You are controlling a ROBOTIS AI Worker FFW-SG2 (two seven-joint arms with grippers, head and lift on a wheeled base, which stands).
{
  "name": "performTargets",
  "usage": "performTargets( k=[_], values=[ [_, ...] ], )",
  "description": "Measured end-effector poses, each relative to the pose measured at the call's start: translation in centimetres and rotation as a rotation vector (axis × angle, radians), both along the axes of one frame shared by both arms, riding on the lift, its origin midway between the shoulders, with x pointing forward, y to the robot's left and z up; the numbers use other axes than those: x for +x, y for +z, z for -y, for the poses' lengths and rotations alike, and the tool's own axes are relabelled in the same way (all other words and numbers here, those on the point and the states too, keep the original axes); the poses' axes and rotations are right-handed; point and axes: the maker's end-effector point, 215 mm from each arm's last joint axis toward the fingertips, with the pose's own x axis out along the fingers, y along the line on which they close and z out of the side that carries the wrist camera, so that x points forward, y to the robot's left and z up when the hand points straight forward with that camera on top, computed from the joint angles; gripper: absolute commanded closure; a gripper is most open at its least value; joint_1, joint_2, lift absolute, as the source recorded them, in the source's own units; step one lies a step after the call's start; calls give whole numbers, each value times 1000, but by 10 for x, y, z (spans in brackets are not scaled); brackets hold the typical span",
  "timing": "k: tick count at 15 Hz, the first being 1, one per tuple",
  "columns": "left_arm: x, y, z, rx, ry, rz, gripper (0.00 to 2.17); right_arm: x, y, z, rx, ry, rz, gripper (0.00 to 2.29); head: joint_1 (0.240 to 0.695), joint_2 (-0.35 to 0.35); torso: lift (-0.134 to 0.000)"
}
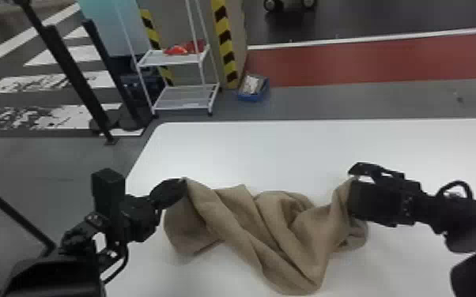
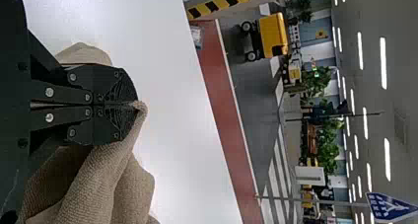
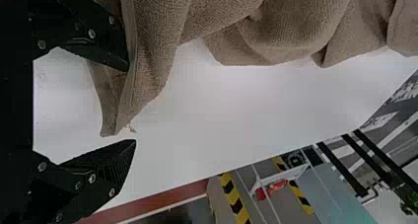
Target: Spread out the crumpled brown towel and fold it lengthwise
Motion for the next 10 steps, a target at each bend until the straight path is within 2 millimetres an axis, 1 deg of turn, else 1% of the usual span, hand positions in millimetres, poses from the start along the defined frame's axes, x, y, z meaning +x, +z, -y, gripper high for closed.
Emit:
performTargets(
  k=[1, 2, 3, 4, 5, 6, 7, 8, 10],
  values=[
    [0, 0, -1, 1, 2, 0, 2007, -4, -2, -2, 2, 17, -36, 1517, 695, 270, -123],
    [0, 1, -2, 3, 3, 1, 2007, -6, -2, -2, 10, 24, -60, 1855, 695, 274, -123],
    [0, 1, -3, 4, 3, 2, 2003, -6, -1, 0, 25, 21, -70, 2128, 695, 274, -123],
    [0, 2, -4, 6, 4, 5, 2007, -3, 4, 5, 49, 9, -70, 2192, 695, 271, -123],
    [1, 3, -5, 8, 4, 9, 2007, 0, 10, 11, 72, -7, -63, 2192, 695, 266, -123],
    [2, 4, -5, 10, 4, 13, 2003, 6, 21, 21, 108, -32, -43, 2253, 695, 257, -123],
    [2, 5, -6, 11, 6, 16, 2007, 13, 35, 30, 142, -52, -16, 2253, 695, 249, -123],
    [3, 6, -7, 12, 11, 19, 2007, 22, 54, 39, 180, -75, 30, 2253, 695, 232, -123],
    [4, 7, -10, 14, 23, 23, 2007, 34, 97, 50, 238, -107, 129, 2253, 695, 223, -123]
  ],
)
